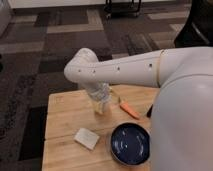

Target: Drag the pepper across the table

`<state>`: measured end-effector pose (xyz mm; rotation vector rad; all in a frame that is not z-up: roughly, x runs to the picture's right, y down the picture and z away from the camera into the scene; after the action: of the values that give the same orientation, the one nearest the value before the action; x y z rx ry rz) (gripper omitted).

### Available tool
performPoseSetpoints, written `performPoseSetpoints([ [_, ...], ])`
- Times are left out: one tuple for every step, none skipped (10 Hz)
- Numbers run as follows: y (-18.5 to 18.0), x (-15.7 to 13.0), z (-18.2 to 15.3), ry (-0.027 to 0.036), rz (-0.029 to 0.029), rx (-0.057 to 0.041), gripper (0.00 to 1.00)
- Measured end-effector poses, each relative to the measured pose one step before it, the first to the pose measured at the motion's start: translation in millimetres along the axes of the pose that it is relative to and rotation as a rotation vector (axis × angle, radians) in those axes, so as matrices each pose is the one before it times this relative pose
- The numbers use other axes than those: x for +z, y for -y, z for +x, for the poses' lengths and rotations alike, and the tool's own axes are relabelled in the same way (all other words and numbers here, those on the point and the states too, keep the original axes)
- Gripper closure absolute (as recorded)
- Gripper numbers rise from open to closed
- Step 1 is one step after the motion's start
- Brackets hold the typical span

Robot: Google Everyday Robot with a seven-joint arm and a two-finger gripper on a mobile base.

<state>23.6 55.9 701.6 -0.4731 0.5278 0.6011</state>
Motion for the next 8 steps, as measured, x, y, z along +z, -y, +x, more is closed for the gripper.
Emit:
performPoseSetpoints([
  [7.42,4.69,-0.02,0.01874,-0.00766,-0.01047,0.35],
  [13.8,9.05,3.6,0.0199,-0.01111,-0.01725,0.35],
  [11.19,8.42,4.74,0.00984,-0.0094,-0.00927,0.35],
  [18.16,13.68,5.93,0.03089,-0.0203,-0.00915,0.35],
  [9.59,6.38,5.16,0.00885,-0.00554,-0.00269,0.35],
  [0.48,1.62,-2.05,0.01268,-0.00638,-0.00335,0.35],
  [-0.83,-0.41,-1.38,0.00043,0.00063,-0.00281,0.35],
  [-0.08,-0.07,0.03,-0.00026,0.00013,-0.00034,0.35],
])
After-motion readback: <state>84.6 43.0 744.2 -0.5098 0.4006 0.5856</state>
